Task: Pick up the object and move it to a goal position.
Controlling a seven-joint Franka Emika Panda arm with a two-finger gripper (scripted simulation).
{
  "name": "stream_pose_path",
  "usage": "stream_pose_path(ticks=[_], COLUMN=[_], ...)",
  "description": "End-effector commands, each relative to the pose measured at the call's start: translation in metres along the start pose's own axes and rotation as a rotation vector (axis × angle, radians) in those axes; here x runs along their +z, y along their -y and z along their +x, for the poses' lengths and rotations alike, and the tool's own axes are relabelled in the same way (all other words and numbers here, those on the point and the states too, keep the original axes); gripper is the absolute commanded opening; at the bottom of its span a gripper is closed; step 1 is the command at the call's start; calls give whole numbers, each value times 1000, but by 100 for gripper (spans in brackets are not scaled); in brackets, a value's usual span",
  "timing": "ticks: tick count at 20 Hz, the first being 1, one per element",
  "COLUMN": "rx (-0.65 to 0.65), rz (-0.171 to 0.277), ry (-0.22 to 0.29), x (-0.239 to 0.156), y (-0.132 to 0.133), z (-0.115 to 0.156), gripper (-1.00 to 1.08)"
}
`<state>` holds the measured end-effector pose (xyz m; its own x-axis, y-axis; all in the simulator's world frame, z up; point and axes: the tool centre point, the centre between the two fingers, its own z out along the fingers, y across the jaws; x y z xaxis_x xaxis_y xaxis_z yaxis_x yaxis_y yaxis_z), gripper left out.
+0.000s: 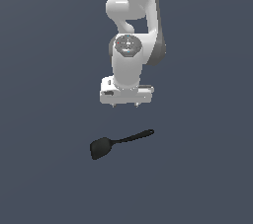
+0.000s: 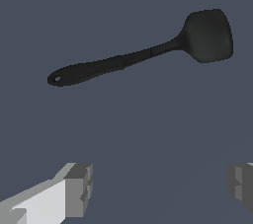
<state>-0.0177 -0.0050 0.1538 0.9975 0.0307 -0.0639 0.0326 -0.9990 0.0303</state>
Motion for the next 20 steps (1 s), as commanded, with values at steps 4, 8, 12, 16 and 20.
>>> stream_pose_path(ticks=[4, 8, 12, 16, 20], rx=[-10, -47, -54, -36, 7], rz=[4, 19, 22, 23, 26], ry=[-1, -5, -5, -6, -6], x=[-2, -7, -8, -7, -5], y=[6, 28, 32, 31, 29], z=[1, 2, 2, 4, 8], gripper=[100, 100, 100, 100, 100])
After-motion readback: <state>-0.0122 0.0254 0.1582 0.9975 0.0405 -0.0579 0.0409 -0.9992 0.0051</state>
